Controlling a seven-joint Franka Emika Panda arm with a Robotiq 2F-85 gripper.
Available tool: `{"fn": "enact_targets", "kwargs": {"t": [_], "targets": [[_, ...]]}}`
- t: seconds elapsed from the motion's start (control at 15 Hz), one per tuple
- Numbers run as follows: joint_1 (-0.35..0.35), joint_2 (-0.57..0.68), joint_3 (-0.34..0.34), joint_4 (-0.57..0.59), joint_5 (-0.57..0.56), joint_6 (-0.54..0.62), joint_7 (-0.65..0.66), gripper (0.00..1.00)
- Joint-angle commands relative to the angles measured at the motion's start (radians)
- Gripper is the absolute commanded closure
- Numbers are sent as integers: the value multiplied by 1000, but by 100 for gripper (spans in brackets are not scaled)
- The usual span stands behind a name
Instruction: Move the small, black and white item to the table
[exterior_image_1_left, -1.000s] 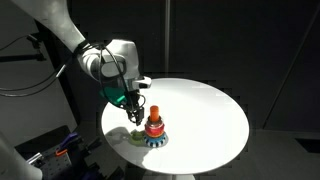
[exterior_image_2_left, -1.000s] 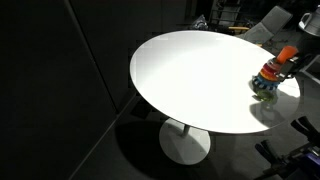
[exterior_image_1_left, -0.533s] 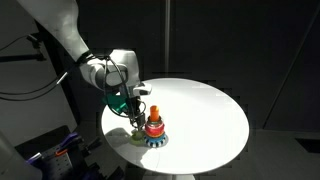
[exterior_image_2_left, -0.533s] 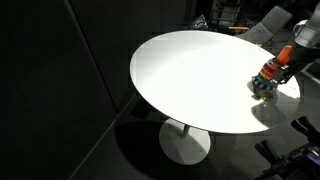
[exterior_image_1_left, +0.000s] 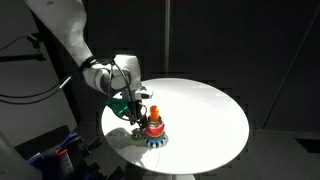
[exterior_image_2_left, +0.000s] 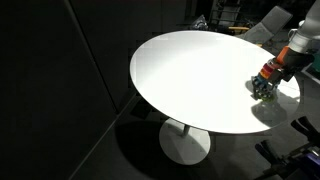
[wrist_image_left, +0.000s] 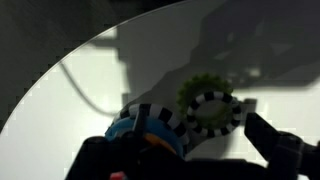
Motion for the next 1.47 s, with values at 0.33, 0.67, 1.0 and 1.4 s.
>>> {"fn": "enact_targets", "kwargs": {"t": [0.33,0.67,1.0,1.4], "targets": [[15,-8,-16,44,-9,-130,-10,0],[5,-56,-12,78,-22,-269,-21,0],[-15,-144,8,102,11,-416,-109,0],[-27,-299,25,142,46,-675,-250,0]]}}
